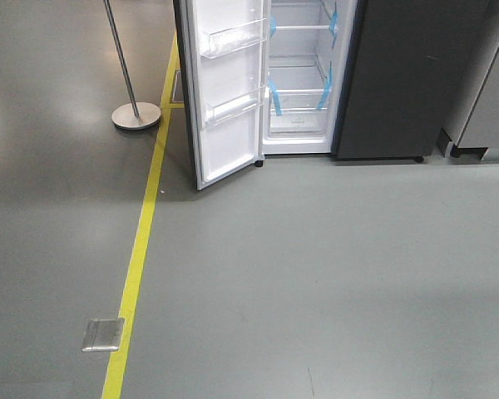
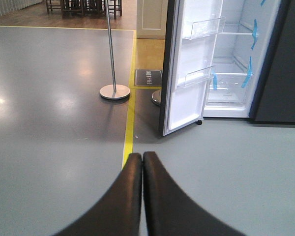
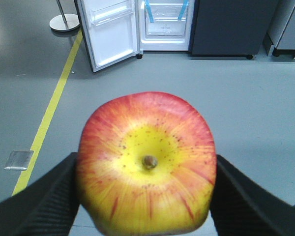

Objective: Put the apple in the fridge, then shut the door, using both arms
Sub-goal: 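Continue driving up to the refrigerator door with the apple, then approach the open refrigerator shelves with the apple in the right gripper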

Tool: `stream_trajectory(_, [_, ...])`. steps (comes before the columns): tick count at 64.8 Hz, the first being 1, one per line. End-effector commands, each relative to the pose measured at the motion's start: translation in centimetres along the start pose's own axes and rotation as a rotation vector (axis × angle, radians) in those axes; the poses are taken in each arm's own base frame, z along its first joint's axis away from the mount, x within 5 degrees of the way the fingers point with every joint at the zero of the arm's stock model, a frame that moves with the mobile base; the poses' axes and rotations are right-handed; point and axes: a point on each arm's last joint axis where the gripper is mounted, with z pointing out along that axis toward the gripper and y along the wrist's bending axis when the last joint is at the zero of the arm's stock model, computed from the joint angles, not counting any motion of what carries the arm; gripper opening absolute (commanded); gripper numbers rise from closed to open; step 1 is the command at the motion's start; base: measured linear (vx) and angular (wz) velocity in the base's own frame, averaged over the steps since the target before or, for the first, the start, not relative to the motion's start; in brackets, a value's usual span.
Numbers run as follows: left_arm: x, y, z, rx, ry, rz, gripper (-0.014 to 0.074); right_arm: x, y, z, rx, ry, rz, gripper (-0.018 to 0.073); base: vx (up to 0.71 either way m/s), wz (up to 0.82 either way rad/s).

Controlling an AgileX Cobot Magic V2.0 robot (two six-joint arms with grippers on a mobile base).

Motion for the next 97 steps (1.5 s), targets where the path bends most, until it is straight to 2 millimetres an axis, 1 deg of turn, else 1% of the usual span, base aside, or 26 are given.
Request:
stream_trajectory(1, [-0.04, -0.21, 0.07, 0.034, -0.064, -0.008, -0.0006, -1.36, -0.02, -0.45, 0.009, -0.095, 0.004, 0.0125, 0.13, 0.01])
stream_trajectory(97, [-0.04, -0.21, 0.07, 0.034, -0.064, -0.008, -0.0006, -1.36, -0.02, -0.45, 0.009, -0.095, 0.004, 0.0125, 0.1, 0.04])
